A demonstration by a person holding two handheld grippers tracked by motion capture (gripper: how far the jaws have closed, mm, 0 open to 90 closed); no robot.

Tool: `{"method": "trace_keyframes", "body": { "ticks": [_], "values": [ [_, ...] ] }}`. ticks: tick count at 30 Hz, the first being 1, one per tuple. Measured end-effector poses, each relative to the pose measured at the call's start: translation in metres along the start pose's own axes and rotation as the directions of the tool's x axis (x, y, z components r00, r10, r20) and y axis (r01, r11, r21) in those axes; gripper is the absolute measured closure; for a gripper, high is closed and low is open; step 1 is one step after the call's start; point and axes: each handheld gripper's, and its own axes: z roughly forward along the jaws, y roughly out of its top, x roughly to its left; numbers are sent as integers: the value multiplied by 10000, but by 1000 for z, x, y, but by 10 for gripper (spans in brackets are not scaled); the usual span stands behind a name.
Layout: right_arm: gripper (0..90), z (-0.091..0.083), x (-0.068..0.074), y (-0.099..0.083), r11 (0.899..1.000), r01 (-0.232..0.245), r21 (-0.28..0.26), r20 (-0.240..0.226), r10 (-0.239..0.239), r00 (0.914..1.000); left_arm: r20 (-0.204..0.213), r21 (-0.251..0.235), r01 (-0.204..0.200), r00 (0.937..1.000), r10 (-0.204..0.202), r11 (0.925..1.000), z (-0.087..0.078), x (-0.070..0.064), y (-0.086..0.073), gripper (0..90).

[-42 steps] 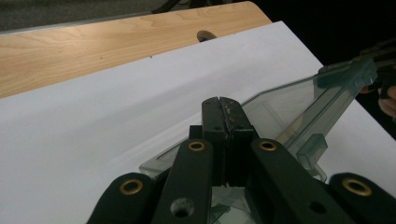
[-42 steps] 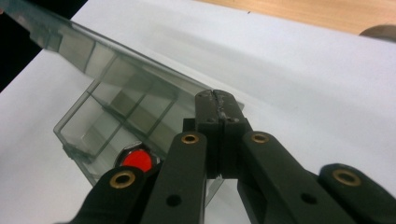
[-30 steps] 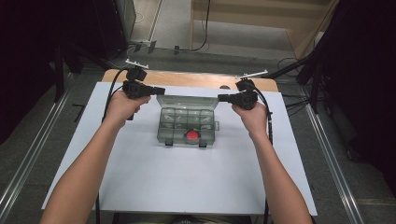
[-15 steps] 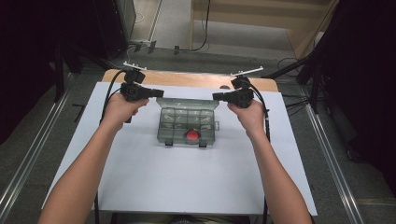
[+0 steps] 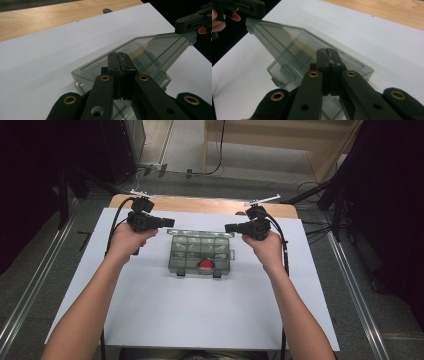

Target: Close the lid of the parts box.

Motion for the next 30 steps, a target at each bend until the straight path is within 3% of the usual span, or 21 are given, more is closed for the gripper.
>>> {"method": "trace_keyframes", "body": {
  "ticks": [6,12,24,30],
  "values": [
    [900,1,6,-4,9999,68,127,-58,-67,10000,4,63,-28,10000,28,10000,-1,-3,-5,891],
    [900,2,8,-10,9995,52,301,-33,-51,10000,-59,197,-374,9993,375,9991,0,-10,-11,890],
    [900,-2,14,-20,9995,143,273,57,-144,9999,175,215,-516,9985,512,9984,2,-13,-21,889],
    [900,0,13,-25,9994,37,345,7,-38,10000,165,266,-806,9966,801,9964,0,-19,-29,888]
  ]
}}
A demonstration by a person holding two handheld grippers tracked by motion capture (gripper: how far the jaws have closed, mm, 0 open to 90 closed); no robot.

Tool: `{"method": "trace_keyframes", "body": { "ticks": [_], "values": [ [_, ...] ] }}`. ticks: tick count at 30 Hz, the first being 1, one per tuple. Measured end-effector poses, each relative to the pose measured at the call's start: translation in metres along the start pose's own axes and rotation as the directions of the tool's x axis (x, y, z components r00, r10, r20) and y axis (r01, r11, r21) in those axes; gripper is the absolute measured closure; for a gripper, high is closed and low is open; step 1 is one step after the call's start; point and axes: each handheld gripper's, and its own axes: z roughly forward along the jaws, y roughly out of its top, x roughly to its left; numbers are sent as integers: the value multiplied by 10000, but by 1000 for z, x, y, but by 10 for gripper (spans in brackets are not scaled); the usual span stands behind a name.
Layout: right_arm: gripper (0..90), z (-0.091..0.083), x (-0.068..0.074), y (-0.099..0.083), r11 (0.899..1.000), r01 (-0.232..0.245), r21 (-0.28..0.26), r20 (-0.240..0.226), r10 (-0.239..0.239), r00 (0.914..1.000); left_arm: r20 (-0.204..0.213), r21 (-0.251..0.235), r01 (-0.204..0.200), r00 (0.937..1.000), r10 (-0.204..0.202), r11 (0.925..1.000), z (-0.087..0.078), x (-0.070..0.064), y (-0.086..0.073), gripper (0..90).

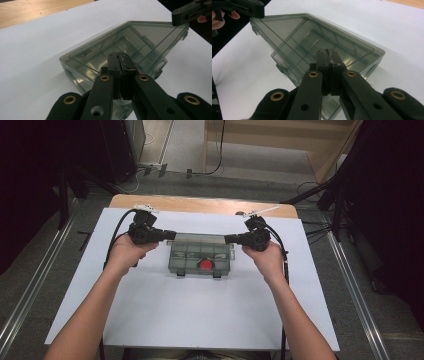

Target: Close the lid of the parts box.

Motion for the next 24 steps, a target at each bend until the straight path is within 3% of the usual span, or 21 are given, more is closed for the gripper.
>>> {"method": "trace_keyframes", "body": {
  "ticks": [24],
  "values": [
    [900,6,16,-16,9990,264,361,41,-266,9996,107,-195,-320,9994,322,9993,-1,-10,-24,887]
  ]
}}
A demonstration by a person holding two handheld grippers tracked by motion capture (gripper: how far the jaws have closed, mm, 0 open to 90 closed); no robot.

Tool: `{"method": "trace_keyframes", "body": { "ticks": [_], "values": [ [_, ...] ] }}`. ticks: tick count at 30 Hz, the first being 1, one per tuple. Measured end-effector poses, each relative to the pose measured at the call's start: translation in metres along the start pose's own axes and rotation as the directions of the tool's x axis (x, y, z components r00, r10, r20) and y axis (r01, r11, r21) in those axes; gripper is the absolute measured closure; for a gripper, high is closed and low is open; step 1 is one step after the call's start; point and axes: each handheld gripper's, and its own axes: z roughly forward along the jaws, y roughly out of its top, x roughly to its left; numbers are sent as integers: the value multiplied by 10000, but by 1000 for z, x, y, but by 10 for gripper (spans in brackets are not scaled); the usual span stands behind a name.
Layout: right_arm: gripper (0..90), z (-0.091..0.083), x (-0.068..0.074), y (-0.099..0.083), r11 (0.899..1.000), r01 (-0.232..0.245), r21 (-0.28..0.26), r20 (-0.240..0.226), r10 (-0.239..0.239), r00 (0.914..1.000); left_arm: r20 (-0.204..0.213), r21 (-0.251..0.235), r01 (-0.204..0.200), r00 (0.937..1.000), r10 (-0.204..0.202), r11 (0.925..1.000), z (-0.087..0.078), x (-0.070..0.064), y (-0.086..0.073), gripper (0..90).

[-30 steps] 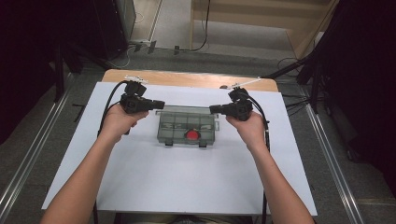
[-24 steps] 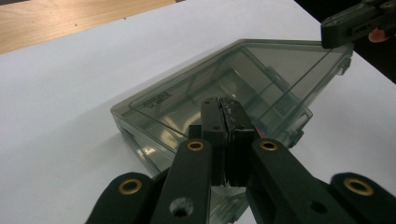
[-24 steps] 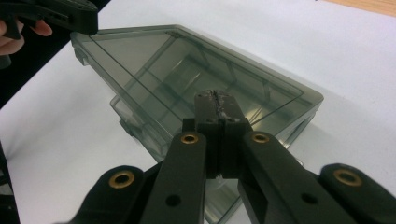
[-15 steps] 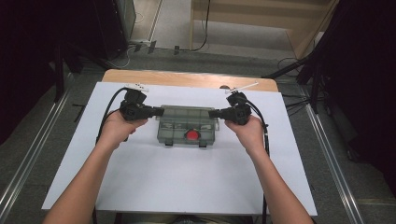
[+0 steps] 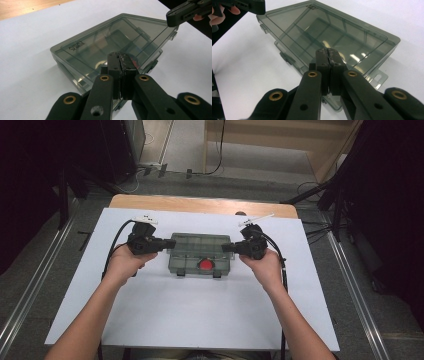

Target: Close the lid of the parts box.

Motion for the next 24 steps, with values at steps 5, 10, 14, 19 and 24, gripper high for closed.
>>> {"method": "trace_keyframes", "body": {
  "ticks": [5,10,14,19,24],
  "values": [
    [900,-1,1,-4,10000,44,-21,24,-44,10000,27,-53,-8,10000,8,10000,0,-3,-4,887],
    [897,-1,1,-9,10000,-5,4,23,5,10000,55,-103,-62,10000,63,9999,2,-5,-12,887],
    [897,-2,1,-13,9998,-160,68,0,160,9999,8,-57,-101,9999,101,9999,3,-6,-16,887],
    [896,-1,2,-18,9999,-132,56,33,132,9999,31,-39,-155,9999,155,9999,3,-8,-19,887],
    [892,-1,2,-21,9998,-172,49,70,172,9998,11,-117,-264,9997,264,9996,4,-10,-25,887]
  ]
}}
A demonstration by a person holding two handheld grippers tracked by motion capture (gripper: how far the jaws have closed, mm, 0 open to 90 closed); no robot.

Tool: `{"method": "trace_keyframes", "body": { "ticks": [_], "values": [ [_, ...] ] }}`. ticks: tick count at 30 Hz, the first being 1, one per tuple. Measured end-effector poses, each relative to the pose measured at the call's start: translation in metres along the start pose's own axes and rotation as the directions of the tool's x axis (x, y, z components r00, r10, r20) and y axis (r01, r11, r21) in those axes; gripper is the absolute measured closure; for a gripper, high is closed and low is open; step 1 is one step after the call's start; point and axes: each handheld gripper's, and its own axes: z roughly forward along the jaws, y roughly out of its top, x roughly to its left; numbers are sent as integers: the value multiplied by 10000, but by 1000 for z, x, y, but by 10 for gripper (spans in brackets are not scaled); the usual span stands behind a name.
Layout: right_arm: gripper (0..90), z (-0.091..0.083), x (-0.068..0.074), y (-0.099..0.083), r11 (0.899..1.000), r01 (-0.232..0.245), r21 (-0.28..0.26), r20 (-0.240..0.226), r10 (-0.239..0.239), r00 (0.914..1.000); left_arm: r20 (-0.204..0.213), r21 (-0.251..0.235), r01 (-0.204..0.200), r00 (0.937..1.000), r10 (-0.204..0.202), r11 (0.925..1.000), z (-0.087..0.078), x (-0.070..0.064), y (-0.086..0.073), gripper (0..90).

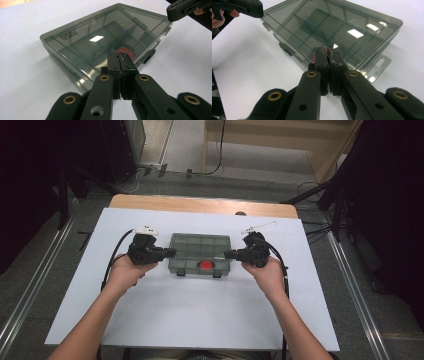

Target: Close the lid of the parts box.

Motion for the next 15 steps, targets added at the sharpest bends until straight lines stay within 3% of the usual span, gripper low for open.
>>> {"method": "trace_keyframes", "body": {
  "ticks": [15],
  "values": [
    [891,7,-3,-10,9997,-228,131,0,228,9997,-85,102,21,10000,-20,9999,6,-1,-10,887]
  ]
}}
